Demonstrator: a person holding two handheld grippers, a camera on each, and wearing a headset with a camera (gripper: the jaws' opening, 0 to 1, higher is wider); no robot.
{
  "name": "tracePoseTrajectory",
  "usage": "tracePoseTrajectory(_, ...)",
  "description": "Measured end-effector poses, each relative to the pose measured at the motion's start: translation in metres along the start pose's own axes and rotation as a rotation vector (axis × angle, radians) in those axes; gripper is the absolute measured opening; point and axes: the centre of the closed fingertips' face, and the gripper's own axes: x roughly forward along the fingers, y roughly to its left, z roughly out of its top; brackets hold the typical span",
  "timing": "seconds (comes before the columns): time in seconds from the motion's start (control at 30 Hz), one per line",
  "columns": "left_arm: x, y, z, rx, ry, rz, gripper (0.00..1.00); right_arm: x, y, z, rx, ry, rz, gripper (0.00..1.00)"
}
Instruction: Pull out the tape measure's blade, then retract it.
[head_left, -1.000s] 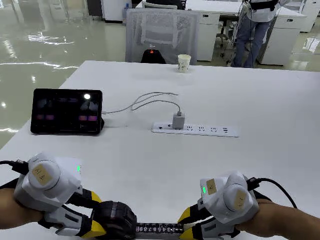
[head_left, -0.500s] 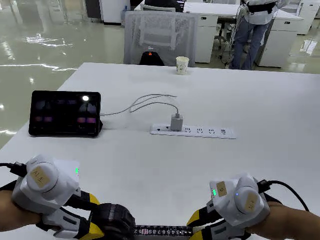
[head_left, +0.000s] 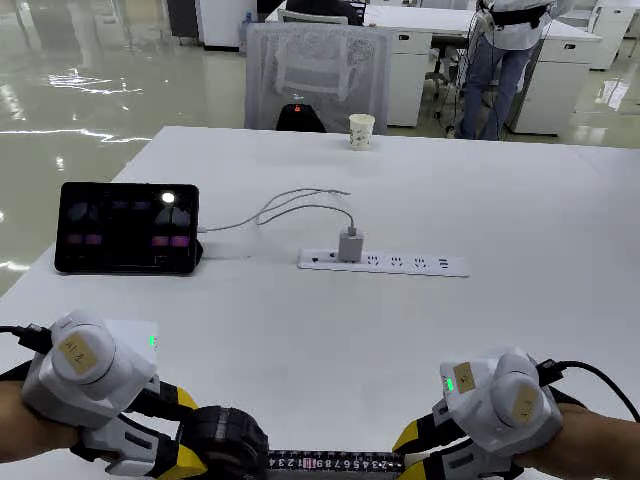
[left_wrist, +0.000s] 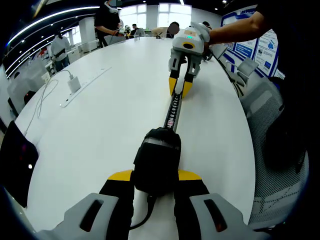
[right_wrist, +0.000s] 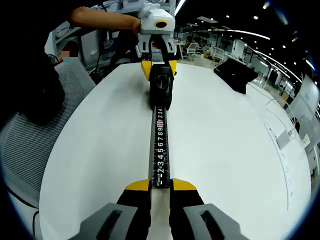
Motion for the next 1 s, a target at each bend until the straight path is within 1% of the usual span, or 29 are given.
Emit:
tracePoseTrajectory(0.23,0.0,0.0,0.0,-0.003,0.0,0.0,0.25,-0.008,0.0,-0.01,0.013,0.01,-0.01,0.09)
tracePoseTrajectory(0.57,0.0,0.0,0.0,-0.005,0.0,-0.001,0.25,-0.015,0.001,-0.018,0.025,0.019,-0.015,0.09)
tracePoseTrajectory(1.0,0.0,-0.002,0.001,-0.007,0.002,-0.003,0.25,-0.028,0.001,-0.034,0.036,0.037,-0.027,0.09)
